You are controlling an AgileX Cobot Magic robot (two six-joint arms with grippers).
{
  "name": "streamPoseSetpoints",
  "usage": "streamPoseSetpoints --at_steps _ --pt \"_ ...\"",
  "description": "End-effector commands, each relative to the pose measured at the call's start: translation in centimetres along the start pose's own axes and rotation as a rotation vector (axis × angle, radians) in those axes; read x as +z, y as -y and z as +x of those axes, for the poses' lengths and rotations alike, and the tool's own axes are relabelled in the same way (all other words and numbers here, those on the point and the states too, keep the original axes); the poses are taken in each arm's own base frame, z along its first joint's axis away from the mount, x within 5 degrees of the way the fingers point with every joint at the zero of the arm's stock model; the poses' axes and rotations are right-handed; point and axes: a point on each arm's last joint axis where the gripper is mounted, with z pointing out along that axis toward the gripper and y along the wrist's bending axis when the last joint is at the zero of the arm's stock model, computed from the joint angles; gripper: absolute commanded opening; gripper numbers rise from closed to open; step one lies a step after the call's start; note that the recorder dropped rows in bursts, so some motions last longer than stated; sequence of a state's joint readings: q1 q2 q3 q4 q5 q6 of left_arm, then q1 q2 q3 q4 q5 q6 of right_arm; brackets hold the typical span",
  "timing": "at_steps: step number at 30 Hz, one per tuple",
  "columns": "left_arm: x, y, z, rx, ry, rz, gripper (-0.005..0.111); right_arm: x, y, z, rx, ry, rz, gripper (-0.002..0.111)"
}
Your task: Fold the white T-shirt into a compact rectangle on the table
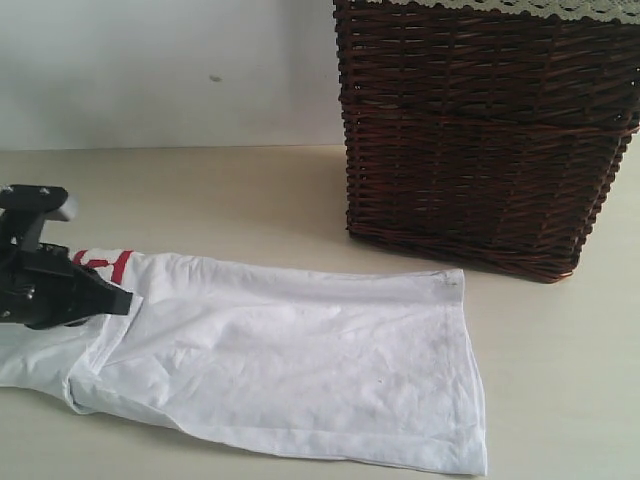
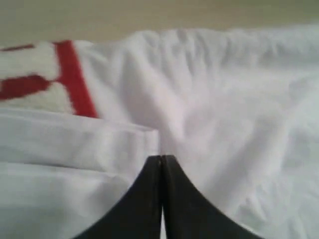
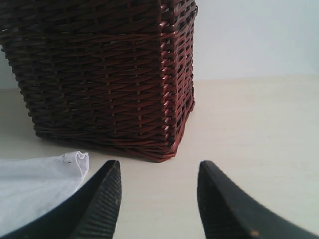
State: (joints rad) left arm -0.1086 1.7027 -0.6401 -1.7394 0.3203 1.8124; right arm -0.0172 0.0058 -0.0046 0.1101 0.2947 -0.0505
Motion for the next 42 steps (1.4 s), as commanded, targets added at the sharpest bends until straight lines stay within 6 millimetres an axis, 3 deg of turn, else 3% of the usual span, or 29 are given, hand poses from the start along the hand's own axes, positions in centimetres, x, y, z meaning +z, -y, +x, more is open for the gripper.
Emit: streamPoseSetpoints --at_steps 1,4,9,17,23,26,28,31,36,39,42 --pt "-1.2 -4.4 0.1 -0.088 -0.004 -0.213 0.000 0.0 0.1 0.0 -0.001 0.014 0.007 0.047" --pt "-0.2 -5.9 1.4 -0.050 -0.068 -0.222 0.000 0.0 0.1 0.0 -0.001 0.014 0.007 0.047" --pt "2.8 -5.6 3.8 0.051 -0.200 -0.161 0.000 0.0 0.1 0.0 -0.001 0.014 0.007 0.047" --pt "5.6 -0.8 5.0 0.186 -0.268 0.018 0.000 0.0 0.1 0.0 -0.001 0.014 0.007 0.047" --pt "6.3 3.0 5.3 0.108 -0.284 0.088 0.000 0.0 0.1 0.0 -0.001 0.014 0.007 0.047" --pt "6.3 3.3 5.2 0.132 -0.285 0.077 0.000 0.0 0.1 0.0 -0.001 0.014 0.007 0.047" --pt "6.0 3.3 4.8 0.117 -0.265 0.074 0.000 0.0 0.1 0.0 -0.001 0.014 0.007 0.047" --pt "3.8 2.5 2.5 0.056 -0.157 0.047 0.005 0.0 0.1 0.0 -0.001 0.014 0.007 0.047" --pt "-2.2 -1.4 -1.4 -0.015 0.079 -0.069 0.037 0.0 0.1 0.0 -0.001 0.014 0.007 0.047" --pt "-3.8 -4.5 -1.3 -0.102 0.115 -0.159 0.057 0.0 0.1 0.0 -0.001 0.014 0.007 0.047" --pt "-3.0 -5.3 0.4 -0.171 0.055 -0.159 0.070 0.0 0.1 0.0 -0.001 0.014 0.007 0.047"
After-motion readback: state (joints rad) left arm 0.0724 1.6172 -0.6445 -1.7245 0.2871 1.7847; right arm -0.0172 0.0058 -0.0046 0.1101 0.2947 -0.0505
